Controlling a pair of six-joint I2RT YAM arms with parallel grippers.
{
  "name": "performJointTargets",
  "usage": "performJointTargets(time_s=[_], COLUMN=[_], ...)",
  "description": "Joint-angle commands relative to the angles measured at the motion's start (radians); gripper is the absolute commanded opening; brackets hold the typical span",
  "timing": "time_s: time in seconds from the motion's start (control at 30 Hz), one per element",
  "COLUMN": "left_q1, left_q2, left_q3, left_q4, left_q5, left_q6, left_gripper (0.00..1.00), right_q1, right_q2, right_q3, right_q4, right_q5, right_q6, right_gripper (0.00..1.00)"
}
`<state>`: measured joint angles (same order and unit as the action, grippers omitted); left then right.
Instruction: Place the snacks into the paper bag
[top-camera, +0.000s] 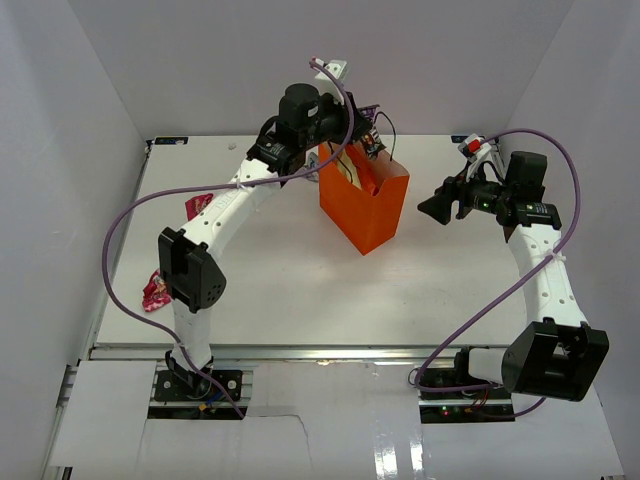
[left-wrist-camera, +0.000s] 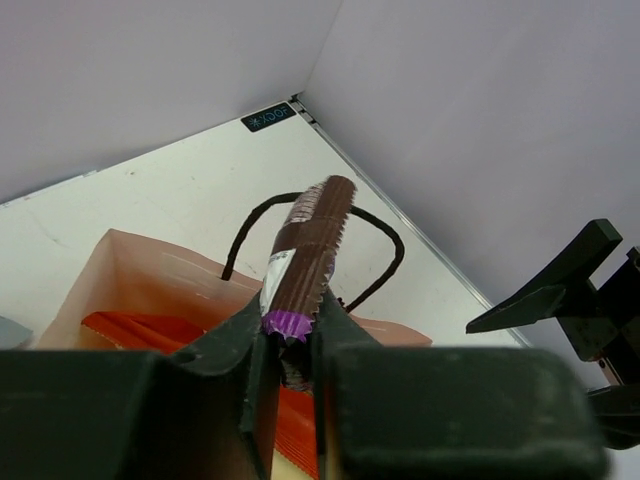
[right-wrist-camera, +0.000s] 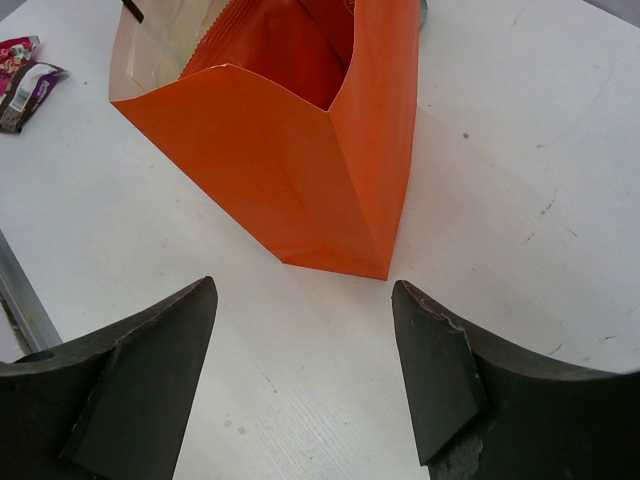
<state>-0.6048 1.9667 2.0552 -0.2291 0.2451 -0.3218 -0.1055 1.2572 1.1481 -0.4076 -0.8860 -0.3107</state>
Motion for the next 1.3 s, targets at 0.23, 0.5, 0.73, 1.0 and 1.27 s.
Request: performJointTargets(time_s=[0.23, 0.5, 0.73, 1.0, 1.27], left_q1=[-0.009, 0.013, 0.299, 0.385, 0.382], left_q2=[0.001, -0.041, -0.187, 0.035, 0.374], left_q3=[0.042, 0.129, -0.293, -0.207, 0.028], left_q4=[0.016, 0.005, 0.14, 0.177, 0.132], left_q5=[0.029, -0.073, -0.052, 0.103, 0.139], left_q6=[-0.043, 0.015, -0.399, -0.37, -0.099], left_gripper=[0.6, 0.68, 0.7, 0.73, 0.71], right_q1=[-0.005, -0.005, -0.005, -0.007, -0.011], right_q2=[-0.015, -0.01, 0.01, 0.038, 0.054], right_q3=[0.01, 0.01, 0.007, 0.032, 0.038], right_q4=[0.039, 0.038, 0.036, 0.029, -0.008], right_q5=[-0.021, -0.013, -0.001, 0.025, 0.05], right_q6=[0.013, -0.002, -0.007, -0.011, -0.047], right_gripper=[0.77, 0.77, 0.77, 0.77, 0.78])
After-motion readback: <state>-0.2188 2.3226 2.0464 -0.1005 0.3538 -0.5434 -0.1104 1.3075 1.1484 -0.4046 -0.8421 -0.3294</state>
